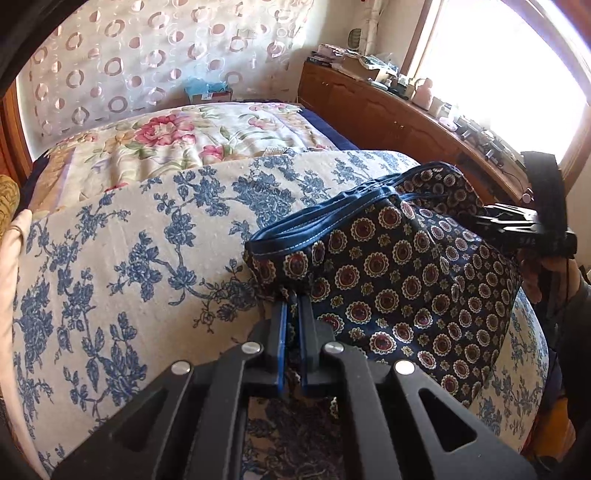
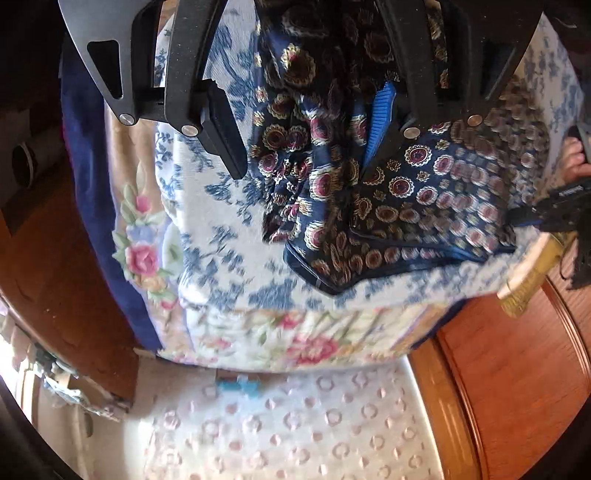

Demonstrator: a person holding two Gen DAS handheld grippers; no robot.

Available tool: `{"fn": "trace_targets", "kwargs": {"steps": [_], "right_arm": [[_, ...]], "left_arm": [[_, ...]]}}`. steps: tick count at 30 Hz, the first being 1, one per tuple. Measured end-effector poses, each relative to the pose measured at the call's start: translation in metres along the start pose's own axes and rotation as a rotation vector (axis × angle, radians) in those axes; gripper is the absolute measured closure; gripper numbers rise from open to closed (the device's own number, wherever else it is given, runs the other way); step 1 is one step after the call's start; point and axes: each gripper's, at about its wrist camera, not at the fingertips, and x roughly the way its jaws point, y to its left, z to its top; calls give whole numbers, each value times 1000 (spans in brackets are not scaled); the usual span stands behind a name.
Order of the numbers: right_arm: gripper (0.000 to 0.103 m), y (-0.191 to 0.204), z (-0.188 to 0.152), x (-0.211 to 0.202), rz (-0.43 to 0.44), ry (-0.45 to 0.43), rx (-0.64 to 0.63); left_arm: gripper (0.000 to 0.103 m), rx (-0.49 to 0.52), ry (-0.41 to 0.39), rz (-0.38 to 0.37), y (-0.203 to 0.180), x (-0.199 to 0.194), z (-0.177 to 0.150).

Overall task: Fold small clothes
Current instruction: 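Hold the folded shirt with both grippers and lift it off the quilt, then carry the held shirt with both grippers toward the wardrobe beside the bed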

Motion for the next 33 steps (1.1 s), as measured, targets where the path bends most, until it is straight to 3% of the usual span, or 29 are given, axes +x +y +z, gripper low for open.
{"fn": "trace_targets", "kwargs": {"steps": [4, 6, 8, 10, 12, 16, 24, 27, 33], "right_arm": [[42, -4, 5, 14, 18, -6, 6], [58, 1, 6, 17, 35, -9, -6], [87, 8, 5, 18, 71, 0, -33], [91, 17, 2, 17, 75, 0, -60], [93, 24, -2, 9, 60, -34, -82], [94, 37, -7, -19, 57, -128, -89], [95, 93, 13, -76, 122, -313, -157], [95, 123, 26, -83, 164, -353, -194], [95, 198, 68, -78, 256, -393, -302]], "left_arm": [[100, -7, 7, -3, -1, 4, 0], [99, -18, 5, -13, 2, 7, 2], [99, -46, 2, -34, 8, 10, 6], [99, -68, 2, -52, 11, 11, 9], [101, -55, -16, -86, 9, 6, 9], [102, -17, -99, -70, 0, -28, 3], [102, -44, -277, -56, 6, -126, -18], [102, -59, -336, -28, 19, -164, -27], [102, -103, -430, 113, 62, -233, -54]]}}
